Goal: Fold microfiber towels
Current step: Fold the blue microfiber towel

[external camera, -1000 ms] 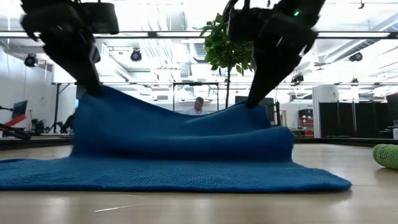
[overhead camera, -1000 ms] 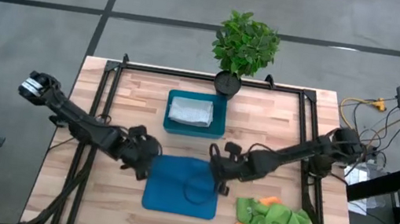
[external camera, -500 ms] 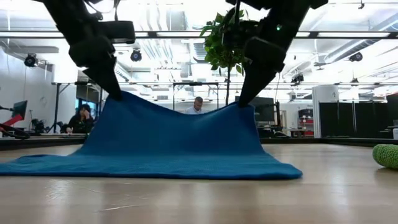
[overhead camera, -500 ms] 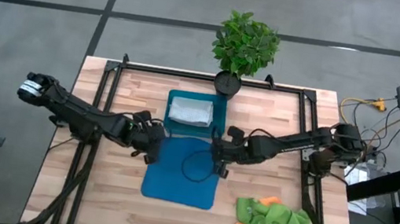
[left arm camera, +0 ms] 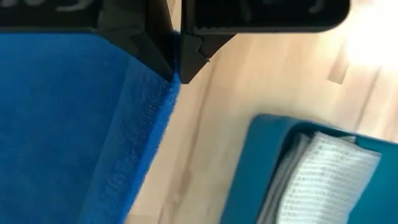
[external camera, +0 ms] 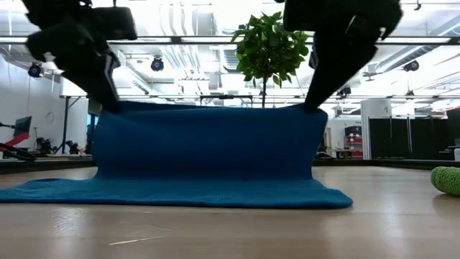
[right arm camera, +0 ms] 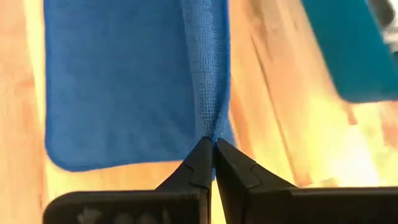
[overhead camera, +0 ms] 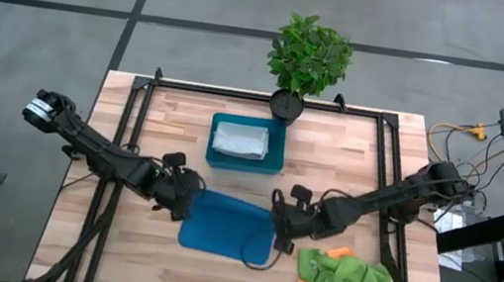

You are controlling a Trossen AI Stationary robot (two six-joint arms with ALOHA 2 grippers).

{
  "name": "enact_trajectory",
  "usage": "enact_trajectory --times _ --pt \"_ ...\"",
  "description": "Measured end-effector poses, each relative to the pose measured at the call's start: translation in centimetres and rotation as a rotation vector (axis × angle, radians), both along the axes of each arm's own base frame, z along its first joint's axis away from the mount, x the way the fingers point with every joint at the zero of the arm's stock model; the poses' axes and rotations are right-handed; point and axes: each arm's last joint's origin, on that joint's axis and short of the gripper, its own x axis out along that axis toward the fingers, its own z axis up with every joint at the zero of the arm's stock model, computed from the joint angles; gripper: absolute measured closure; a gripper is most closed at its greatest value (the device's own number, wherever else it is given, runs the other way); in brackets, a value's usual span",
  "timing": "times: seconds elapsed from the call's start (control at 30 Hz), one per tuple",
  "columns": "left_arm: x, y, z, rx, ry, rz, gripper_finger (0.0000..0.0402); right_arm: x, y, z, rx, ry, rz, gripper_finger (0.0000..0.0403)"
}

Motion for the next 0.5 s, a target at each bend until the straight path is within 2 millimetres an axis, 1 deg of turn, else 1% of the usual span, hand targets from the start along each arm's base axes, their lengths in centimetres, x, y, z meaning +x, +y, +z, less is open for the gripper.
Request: enact_trajectory --times 0.23,0.37,0.5 --pt "-1.6 -2.0 -1.3 -0.044 0.000 -0.010 0.0402 0.0 1.6 -0.7 0.045 -0.038 -0.025 0.0395" --pt "-2.2 -2.9 -1.5 -0.050 0.002 -0.048 0.0402 0.3 2.2 -0.7 0.082 -0.080 -0.029 0.0395" --pt "-2.2 -3.7 -1.4 -0.093 -0.021 -0.085 0.0402 0.3 2.6 -0.8 0.098 -0.085 -0.028 0.0395"
